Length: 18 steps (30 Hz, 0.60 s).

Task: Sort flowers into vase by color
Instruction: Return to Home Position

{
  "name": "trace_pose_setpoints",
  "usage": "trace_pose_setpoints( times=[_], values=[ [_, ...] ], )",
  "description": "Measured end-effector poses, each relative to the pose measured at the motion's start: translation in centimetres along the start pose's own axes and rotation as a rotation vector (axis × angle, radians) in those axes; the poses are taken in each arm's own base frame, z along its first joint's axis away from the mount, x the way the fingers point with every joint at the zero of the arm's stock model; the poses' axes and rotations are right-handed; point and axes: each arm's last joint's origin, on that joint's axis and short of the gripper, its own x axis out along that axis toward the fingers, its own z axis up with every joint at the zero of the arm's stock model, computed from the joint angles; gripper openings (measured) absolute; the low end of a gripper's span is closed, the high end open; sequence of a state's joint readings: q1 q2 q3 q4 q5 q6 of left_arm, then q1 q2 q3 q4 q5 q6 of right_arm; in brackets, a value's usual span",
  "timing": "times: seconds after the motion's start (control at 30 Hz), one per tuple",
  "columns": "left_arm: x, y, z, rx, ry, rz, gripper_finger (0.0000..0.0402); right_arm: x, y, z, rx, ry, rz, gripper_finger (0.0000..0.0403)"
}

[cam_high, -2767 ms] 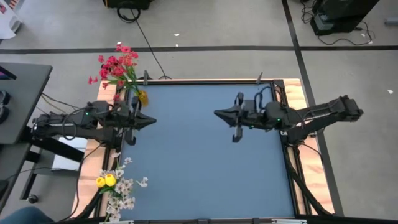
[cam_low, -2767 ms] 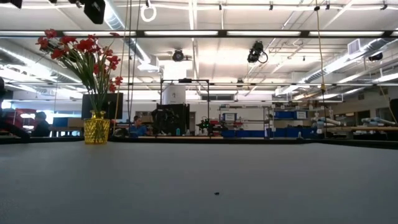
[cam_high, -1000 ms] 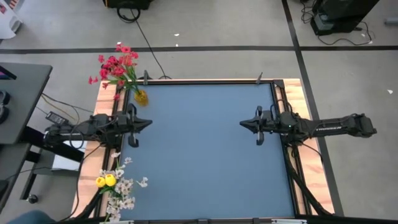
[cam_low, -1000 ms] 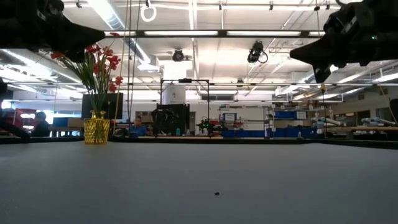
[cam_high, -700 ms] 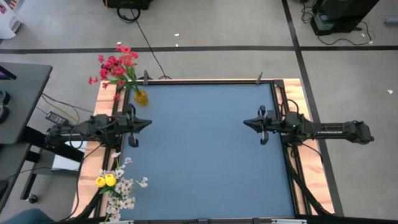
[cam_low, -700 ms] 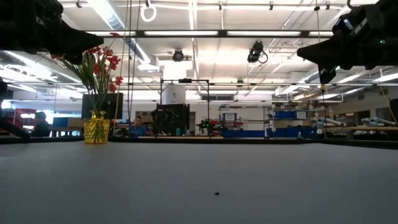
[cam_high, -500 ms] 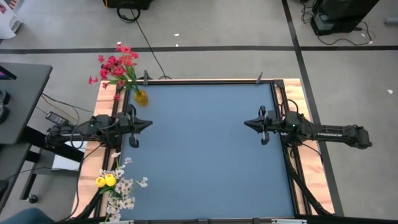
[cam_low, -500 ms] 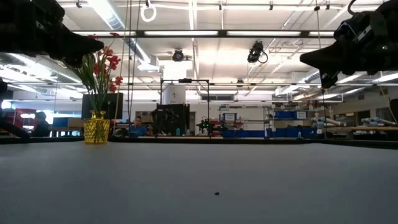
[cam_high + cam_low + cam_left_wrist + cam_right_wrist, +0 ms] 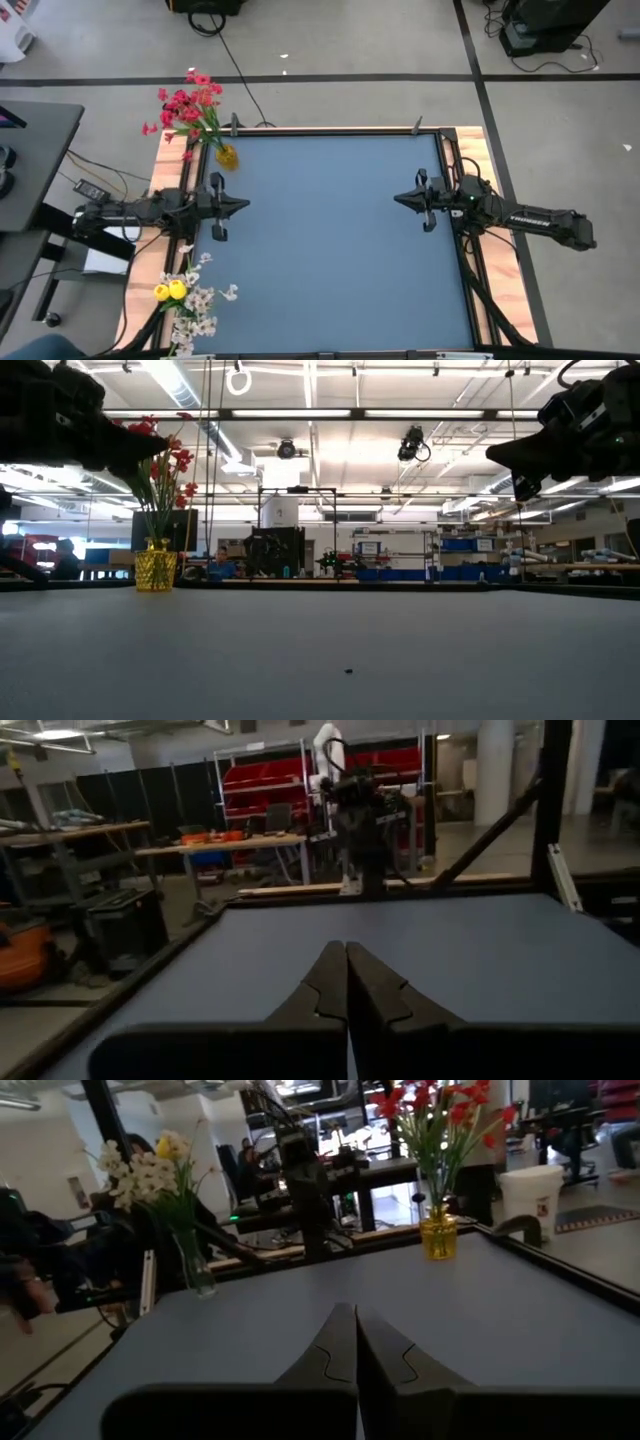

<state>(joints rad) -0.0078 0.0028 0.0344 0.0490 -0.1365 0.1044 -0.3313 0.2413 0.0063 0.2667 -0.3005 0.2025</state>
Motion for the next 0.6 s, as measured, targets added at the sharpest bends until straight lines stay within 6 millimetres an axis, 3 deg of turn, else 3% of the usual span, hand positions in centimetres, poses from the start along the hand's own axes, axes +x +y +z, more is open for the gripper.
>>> trace_pose_setpoints(
  times=[0.6],
  values=[
    [0.1, -0.4, -1.2, 0.058, 0.046, -0.098, 0.0, 0.0, 0.0, -1.0, -0.058, 0.104, 0.009, 0.0]
  ],
)
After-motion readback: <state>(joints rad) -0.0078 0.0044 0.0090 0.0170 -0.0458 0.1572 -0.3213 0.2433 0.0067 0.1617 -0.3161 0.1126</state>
